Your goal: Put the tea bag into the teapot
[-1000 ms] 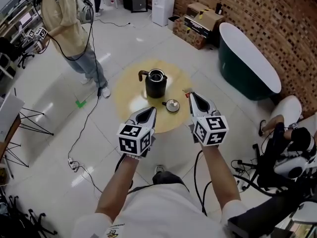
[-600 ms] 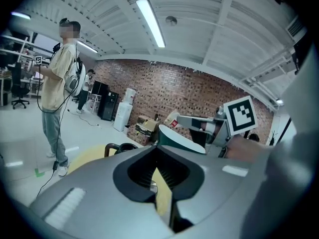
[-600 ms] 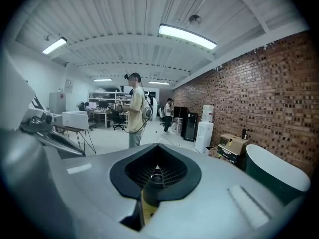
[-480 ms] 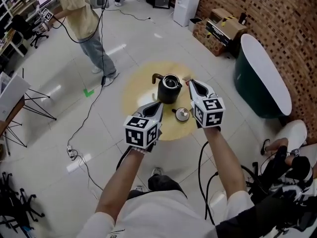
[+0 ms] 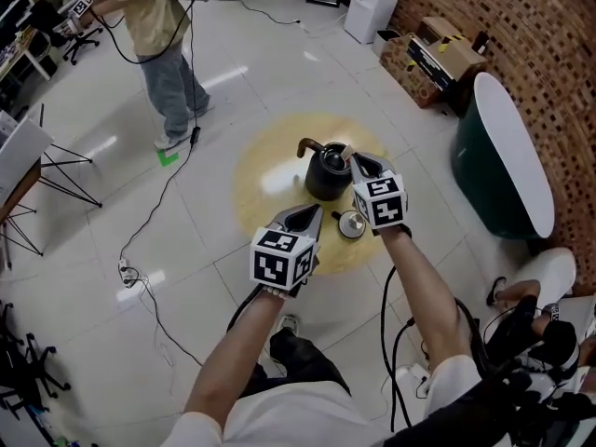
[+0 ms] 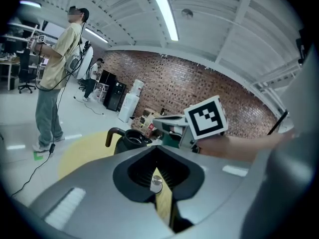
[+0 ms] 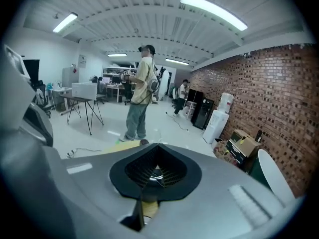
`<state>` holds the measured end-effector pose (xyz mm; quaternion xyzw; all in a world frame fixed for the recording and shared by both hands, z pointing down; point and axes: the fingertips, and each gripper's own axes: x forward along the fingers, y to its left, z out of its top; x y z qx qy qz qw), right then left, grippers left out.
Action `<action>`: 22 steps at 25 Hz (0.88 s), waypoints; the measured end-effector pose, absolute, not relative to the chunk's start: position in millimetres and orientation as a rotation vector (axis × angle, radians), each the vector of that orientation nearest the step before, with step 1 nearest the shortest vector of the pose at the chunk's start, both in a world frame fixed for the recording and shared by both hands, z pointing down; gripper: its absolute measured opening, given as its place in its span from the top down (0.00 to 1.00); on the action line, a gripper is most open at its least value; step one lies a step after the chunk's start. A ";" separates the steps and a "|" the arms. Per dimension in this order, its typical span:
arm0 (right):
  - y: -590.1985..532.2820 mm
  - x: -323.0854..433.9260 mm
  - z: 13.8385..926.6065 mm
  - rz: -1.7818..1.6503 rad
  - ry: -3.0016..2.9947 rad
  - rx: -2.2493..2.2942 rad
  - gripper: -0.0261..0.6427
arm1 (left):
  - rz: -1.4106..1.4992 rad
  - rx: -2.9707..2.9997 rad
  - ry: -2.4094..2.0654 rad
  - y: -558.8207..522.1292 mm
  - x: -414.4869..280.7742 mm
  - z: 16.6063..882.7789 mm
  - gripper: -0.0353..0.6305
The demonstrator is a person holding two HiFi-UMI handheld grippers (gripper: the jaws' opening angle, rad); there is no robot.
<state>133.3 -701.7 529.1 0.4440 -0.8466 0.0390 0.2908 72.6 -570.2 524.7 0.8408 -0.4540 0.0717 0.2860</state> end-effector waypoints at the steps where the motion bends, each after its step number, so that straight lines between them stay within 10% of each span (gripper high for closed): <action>1: -705.6 132.3 538.6 0.100 -2.235 1.171 0.95 | 0.192 2.240 -1.212 -570.0 72.7 529.6 0.93; 22: -700.6 119.3 578.3 0.156 -2.156 1.175 0.82 | 0.173 2.151 -1.229 -540.7 38.1 568.3 0.93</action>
